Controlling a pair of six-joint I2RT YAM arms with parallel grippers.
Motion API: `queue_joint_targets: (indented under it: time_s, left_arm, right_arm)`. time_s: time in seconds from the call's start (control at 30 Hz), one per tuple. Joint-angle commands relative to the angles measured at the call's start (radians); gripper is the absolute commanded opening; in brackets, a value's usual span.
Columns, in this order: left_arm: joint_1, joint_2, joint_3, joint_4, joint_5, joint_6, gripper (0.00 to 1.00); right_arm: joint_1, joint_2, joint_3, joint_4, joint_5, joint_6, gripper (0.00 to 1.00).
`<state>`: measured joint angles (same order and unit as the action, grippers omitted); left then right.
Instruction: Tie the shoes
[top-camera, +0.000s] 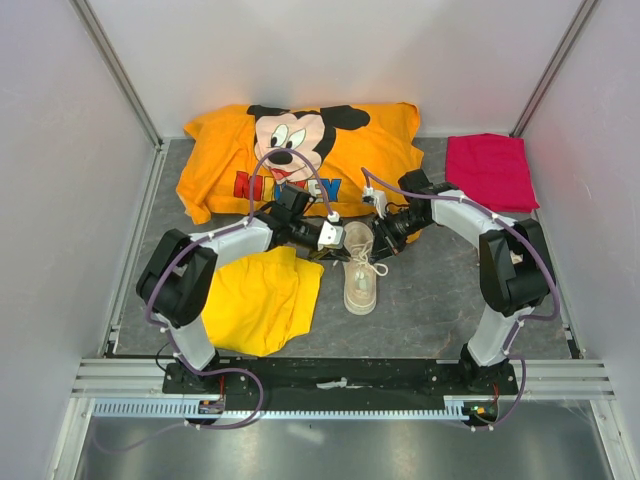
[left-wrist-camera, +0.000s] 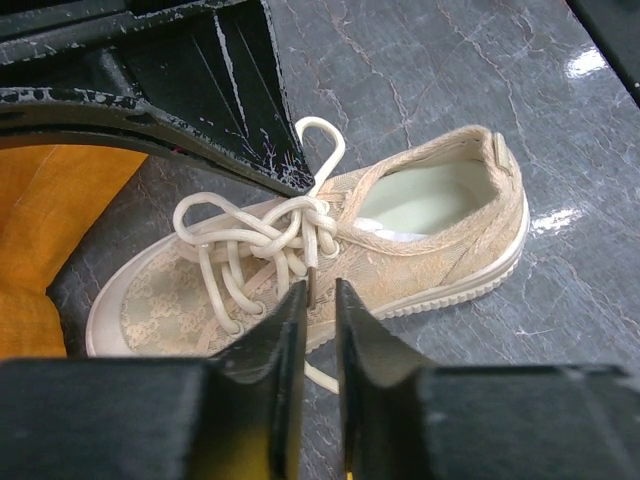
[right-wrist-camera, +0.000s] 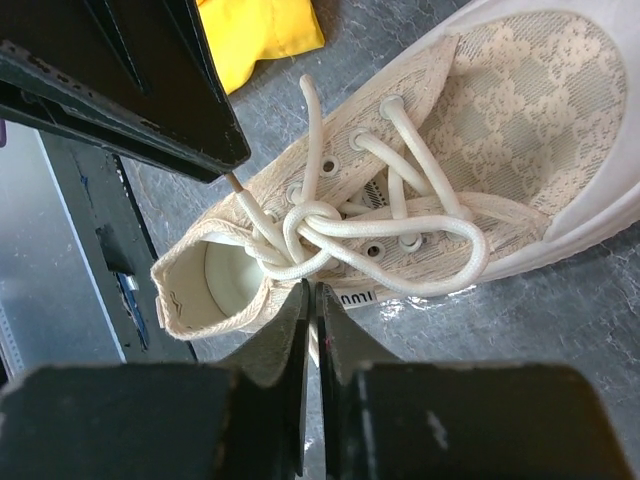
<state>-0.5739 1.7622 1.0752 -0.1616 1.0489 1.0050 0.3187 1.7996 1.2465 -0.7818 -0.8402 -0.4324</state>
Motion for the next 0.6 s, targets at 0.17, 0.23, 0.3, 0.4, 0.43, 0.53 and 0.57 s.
queue_joint_targets:
  time_s: [0.17,0.23,0.3,0.4,0.43,0.53,0.57]
  left_arm:
    - [0.000,0.006,0.038,-0.026,0.020,0.052,0.01]
    - [0.006,-0.003,0.031,-0.032,0.014,0.052,0.02]
    - [0.028,-0.018,0.019,-0.042,0.008,0.052,0.02]
    - [0.071,-0.047,-0.004,-0.075,-0.001,0.072,0.01]
    - [0.083,-0.053,-0.011,-0.087,-0.001,0.084,0.02]
    - [0.129,-0.081,-0.030,-0.163,-0.010,0.142,0.02]
    - [0.143,-0.090,-0.032,-0.194,-0.012,0.193,0.02]
  right_arm:
    - [0.003,-0.016,0.025,-0.001,-0.014,-0.026,0.00]
    - [0.003,-0.019,0.025,-0.002,-0.011,-0.026,0.00]
    - [0.005,-0.023,0.025,-0.001,-0.008,-0.028,0.00]
    - [0.005,-0.029,0.025,0.000,-0.004,-0.026,0.00]
    - [0.003,-0.032,0.025,0.000,0.001,-0.025,0.00]
    - [0.005,-0.042,0.022,0.004,0.010,-0.022,0.00]
    - [0.005,-0.045,0.022,0.004,0.009,-0.019,0.00]
